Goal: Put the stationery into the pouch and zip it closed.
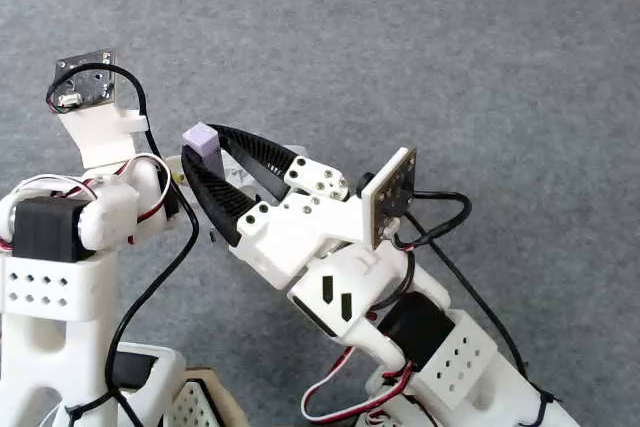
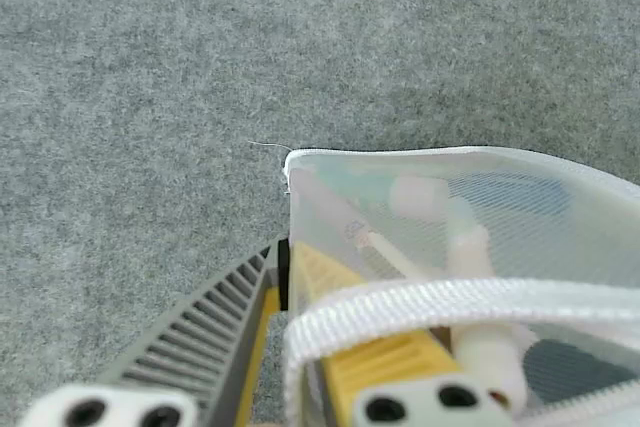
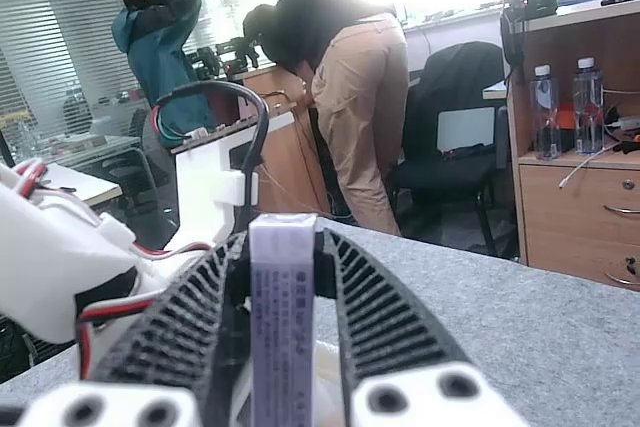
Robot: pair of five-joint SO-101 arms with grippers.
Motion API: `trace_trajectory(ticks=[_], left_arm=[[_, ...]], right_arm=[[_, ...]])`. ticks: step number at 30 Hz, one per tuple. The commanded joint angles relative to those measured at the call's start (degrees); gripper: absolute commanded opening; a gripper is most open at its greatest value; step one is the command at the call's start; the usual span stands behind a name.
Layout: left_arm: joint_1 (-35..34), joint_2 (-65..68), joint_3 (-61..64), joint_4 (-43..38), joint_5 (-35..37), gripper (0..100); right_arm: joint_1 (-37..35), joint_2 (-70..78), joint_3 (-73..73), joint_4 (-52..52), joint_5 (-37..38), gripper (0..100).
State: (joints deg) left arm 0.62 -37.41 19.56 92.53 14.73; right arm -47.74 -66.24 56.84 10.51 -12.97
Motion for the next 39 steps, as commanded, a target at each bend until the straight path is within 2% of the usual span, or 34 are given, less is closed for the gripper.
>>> trace_trajectory(ticks=[1,7,12,14,18,21,25,31,35,39], left_arm=[[-1.98,3.60,3.38,0.53,-1.58,3],[-6.29,3.60,3.21,0.70,-3.43,3],[-3.47,3.52,2.68,6.51,-3.25,3],[-2.42,3.52,2.68,8.26,0.18,3],[-2.24,2.99,2.68,8.26,11.52,3],[-2.07,-1.05,1.89,8.26,11.87,3],[-0.13,-9.76,-2.86,8.26,12.04,3],[12.00,-21.19,-5.14,8.26,14.77,3],[12.18,-21.10,-5.14,8.26,14.77,3],[11.12,-20.75,-2.24,8.26,14.68,3]], right_arm=[[1.76,-1.45,-3.03,-1.23,0.70,1.2],[5.45,-3.56,-3.12,-1.23,0.62,1.2],[6.51,-3.30,1.27,-1.93,0.44,1.2],[6.51,-3.12,2.77,-4.92,0.62,1.2],[6.51,-3.12,4.00,-10.02,0.62,1.2],[6.59,-3.74,2.95,-9.85,0.62,1.2],[6.59,-6.20,0.84,-5.19,0.44,1.2],[6.24,-12.70,-2.51,5.27,0.26,1.2],[5.80,-15.16,-1.54,9.05,-3.34,1.2],[6.68,-14.90,1.27,7.47,-6.33,1.2]])
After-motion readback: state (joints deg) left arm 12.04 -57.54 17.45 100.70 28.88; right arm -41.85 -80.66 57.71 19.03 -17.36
